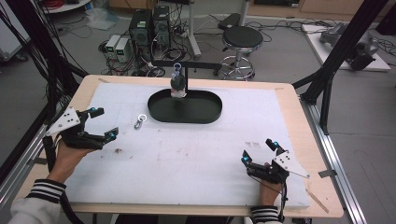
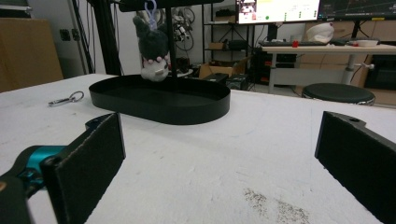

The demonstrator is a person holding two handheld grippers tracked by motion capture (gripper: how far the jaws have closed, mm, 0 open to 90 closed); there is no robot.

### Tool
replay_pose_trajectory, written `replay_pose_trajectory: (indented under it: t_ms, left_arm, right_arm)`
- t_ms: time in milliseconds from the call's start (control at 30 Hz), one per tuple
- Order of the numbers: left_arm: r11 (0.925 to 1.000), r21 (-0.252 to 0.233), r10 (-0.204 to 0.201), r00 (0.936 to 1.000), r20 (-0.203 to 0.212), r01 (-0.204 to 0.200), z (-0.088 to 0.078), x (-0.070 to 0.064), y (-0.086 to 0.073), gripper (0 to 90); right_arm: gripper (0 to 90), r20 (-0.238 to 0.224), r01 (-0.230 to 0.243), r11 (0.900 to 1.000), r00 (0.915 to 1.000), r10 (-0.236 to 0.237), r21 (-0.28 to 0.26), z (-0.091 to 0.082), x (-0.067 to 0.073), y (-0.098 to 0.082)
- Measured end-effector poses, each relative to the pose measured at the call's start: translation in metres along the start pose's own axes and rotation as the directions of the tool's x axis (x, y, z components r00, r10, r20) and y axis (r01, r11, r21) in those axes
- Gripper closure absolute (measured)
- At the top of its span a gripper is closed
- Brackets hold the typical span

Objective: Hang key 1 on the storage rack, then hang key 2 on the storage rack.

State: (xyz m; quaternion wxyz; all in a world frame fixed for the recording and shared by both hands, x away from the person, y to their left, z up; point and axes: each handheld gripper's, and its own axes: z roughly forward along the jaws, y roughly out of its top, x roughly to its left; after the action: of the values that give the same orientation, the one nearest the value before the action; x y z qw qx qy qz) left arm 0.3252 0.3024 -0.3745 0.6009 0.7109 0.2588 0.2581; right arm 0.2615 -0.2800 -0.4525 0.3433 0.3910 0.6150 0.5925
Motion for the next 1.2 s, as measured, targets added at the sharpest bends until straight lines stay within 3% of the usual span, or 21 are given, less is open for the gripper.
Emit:
replay_pose_trajectory:
  t_ms: [667, 1000, 1033, 1200]
  left_arm:
    - [0.9998, 0.019, 0.011, 0.9999, 0.005, -0.012, 0.004, 0.004, 0.007, 5.5]
    - [0.9941, 0.107, 0.015, 0.999, 0.041, -0.019, 0.019, 0.017, 0.016, 5.5]
    - [0.9892, 0.145, 0.012, 0.9985, 0.053, -0.02, 0.025, 0.021, 0.019, 5.5]
    - [0.9782, 0.205, 0.017, 0.9966, 0.081, -0.034, 0.04, 0.027, 0.026, 5.5]
  right_arm:
    - [0.8, 0.001, -0.006, 1.0, 1.0, 0.006, -0.004, 0.0, -0.001, 0.0]
    - [0.8, 0.0, -0.013, 1.0, 0.9999, 0.013, 0.002, 0.0, 0.0, 0.0]
    - [0.8, 0.0, -0.013, 1.0, 0.9999, 0.013, 0.001, 0.0, 0.0, 0.0]
    - [0.8, -0.001, -0.014, 1.0, 0.9999, 0.014, 0.002, 0.0, 0.0, 0.0]
